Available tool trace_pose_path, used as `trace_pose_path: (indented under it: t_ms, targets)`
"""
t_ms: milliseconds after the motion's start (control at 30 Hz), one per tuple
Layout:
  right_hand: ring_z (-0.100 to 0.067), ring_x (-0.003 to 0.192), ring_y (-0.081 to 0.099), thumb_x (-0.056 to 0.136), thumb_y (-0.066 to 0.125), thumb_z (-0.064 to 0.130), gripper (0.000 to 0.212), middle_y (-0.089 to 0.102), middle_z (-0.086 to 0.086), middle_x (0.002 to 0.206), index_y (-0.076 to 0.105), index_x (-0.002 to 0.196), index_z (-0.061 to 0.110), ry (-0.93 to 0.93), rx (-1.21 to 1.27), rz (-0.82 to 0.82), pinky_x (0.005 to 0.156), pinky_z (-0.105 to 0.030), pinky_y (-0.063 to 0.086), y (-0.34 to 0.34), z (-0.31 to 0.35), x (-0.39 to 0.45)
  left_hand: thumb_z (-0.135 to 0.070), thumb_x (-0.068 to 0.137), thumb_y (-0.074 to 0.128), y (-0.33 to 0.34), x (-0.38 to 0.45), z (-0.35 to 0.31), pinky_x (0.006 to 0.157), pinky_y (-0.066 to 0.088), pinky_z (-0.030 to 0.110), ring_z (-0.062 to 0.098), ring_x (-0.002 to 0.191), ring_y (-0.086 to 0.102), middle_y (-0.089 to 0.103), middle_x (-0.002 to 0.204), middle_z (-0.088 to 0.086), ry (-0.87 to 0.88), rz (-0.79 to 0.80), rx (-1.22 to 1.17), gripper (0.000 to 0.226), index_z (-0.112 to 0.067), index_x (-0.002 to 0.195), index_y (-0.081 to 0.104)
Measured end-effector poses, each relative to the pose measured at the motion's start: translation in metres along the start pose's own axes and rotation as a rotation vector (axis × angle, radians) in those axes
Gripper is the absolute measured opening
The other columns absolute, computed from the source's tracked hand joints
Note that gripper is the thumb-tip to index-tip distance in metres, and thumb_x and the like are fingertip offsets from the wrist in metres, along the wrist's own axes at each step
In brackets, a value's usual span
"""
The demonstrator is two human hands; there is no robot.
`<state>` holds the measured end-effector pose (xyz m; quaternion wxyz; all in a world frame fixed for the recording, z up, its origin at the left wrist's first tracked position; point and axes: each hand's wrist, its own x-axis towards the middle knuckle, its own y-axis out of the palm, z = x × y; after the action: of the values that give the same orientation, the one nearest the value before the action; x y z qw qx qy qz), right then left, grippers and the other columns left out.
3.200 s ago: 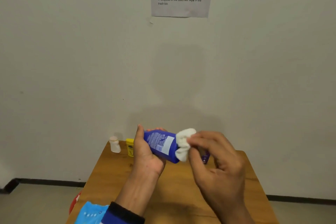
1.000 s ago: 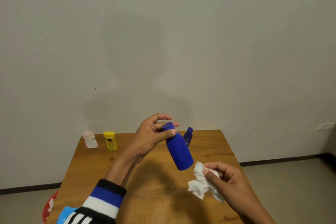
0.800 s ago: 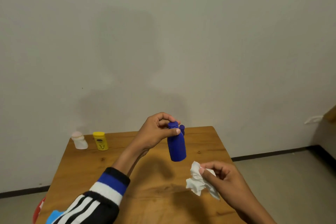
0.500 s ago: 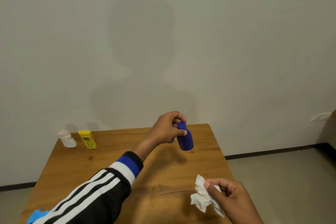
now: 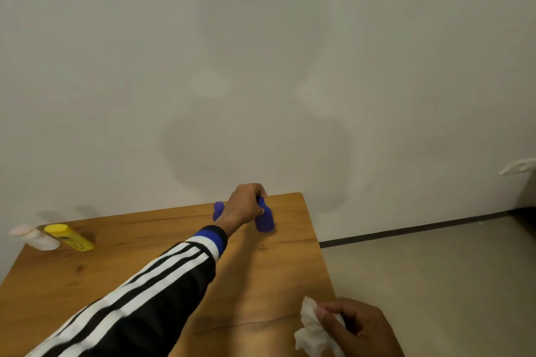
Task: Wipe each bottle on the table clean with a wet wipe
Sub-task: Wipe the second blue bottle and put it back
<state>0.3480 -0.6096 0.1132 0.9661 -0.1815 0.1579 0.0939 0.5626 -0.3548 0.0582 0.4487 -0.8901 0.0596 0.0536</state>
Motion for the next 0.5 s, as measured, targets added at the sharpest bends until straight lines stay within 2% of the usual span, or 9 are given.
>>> trace_pose_path:
  t_ms: [67,133,167,233,300,333,433,500]
  targets:
    - [-0.005,0.076,0.074,0.076,0.078,0.04,0.003,0.078,0.009,0.078,0.081,0.076,0.038,0.014,0.005,0.004,0.071,-0.021,0.058,-0.007,-0.005,0.006,0.003,0.075,0.072,0.013,0.011,0.004,0.07,0.05,0.026,0.019,0.084,0.063,0.066,0.095,0.002,-0.018,0.004,0.024,0.029,-0.012,0.1,0.065]
    - [-0.006,0.077,0.074,0.065,0.072,0.06,0.027,0.078,0.009,0.078,0.081,0.077,0.037,0.008,-0.002,0.0,0.073,-0.023,0.058,-0.015,-0.011,0.013,0.003,0.077,0.071,0.023,0.022,0.008,0.071,0.05,0.027,0.02,0.086,0.062,0.066,0.095,0.002,-0.04,0.001,0.042,0.029,-0.012,0.101,0.065]
    - [-0.007,0.077,0.074,0.066,0.072,0.06,0.028,0.078,0.008,0.078,0.081,0.078,0.036,0.003,0.006,0.003,0.073,-0.024,0.058,-0.017,-0.014,0.016,0.003,0.077,0.071,0.027,0.027,0.01,0.072,0.05,0.028,0.02,0.086,0.062,0.066,0.096,0.002,-0.052,-0.001,0.046,0.029,-0.012,0.102,0.065]
    - [-0.008,0.078,0.074,0.077,0.077,0.04,0.01,0.078,0.007,0.079,0.082,0.078,0.032,0.027,0.019,0.031,0.074,-0.025,0.057,-0.02,-0.015,0.024,0.003,0.077,0.07,0.033,0.035,0.013,0.074,0.053,0.03,0.02,0.087,0.063,0.067,0.097,0.003,-0.068,-0.002,0.055,0.03,-0.013,0.102,0.065]
    - [-0.007,0.078,0.074,0.082,0.078,0.025,0.008,0.078,0.008,0.079,0.082,0.077,0.03,0.026,0.011,0.041,0.072,-0.021,0.057,-0.023,-0.017,0.031,0.002,0.077,0.071,0.038,0.042,0.014,0.074,0.053,0.029,0.019,0.087,0.063,0.066,0.097,0.002,-0.077,0.003,0.065,0.03,-0.014,0.102,0.065]
    - [-0.008,0.077,0.074,0.082,0.078,0.024,0.009,0.078,0.008,0.078,0.082,0.077,0.03,0.023,0.002,0.043,0.07,-0.019,0.056,-0.023,-0.019,0.033,0.002,0.077,0.071,0.041,0.045,0.015,0.074,0.053,0.028,0.019,0.087,0.063,0.065,0.096,0.001,-0.079,0.008,0.067,0.03,-0.014,0.102,0.065]
    - [-0.013,0.076,0.073,0.082,0.079,0.025,0.011,0.077,0.008,0.076,0.081,0.076,0.034,0.017,-0.014,0.041,0.07,-0.026,0.055,-0.025,-0.02,0.04,0.001,0.077,0.072,0.048,0.05,0.018,0.071,0.05,0.026,0.019,0.088,0.062,0.064,0.098,0.001,-0.092,0.023,0.072,0.031,-0.015,0.102,0.064]
    - [-0.009,0.075,0.073,0.082,0.079,0.025,0.011,0.076,0.009,0.075,0.08,0.076,0.034,0.002,-0.023,0.039,0.071,-0.025,0.055,-0.027,-0.022,0.044,0.001,0.078,0.071,0.052,0.052,0.019,0.072,0.049,0.025,0.019,0.088,0.062,0.065,0.099,0.001,-0.092,0.03,0.081,0.031,-0.015,0.103,0.064]
